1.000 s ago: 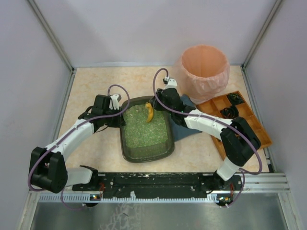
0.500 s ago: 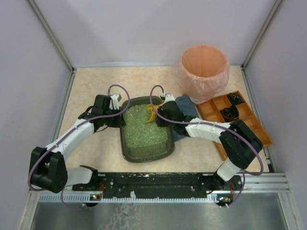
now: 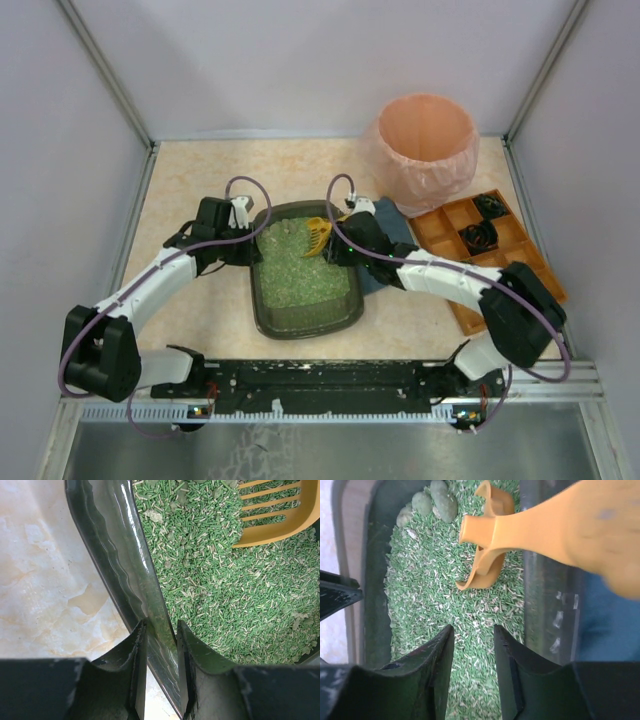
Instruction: Clean the litter box
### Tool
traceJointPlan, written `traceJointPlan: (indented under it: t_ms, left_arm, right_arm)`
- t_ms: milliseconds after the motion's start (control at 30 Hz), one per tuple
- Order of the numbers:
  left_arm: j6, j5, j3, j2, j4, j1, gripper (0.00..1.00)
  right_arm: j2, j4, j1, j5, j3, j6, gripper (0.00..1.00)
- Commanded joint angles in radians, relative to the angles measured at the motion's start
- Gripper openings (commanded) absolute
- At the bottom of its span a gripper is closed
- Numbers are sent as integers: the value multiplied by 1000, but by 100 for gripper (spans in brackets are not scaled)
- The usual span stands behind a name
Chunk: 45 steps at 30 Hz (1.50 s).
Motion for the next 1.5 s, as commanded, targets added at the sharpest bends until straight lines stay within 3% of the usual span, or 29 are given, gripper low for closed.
traceJointPlan:
  t_ms: [0,233,633,1100,1267,1467]
  left_arm:
    - [21,31,1,31,-5,-18,32]
    - [21,29,4,33,-6,-18,32]
    - [23,29,5,37,-7,-18,32]
    - [22,34,5,37,-7,-18,32]
    - [21,37,6,38,-6,-18,32]
    - [23,43,6,41,-6,-18,32]
  right_arm:
    - [-177,-31,-26,81,-53,74,41]
    - [-319,22,-123,117,-117,177,51]
    - [-174,199,-231,27,-31,213,53]
    - [1,385,-237,-122,2,248,28]
    - [17,395,-235,-135,10,242,8]
    - [46,472,-206,-182,9,207,0]
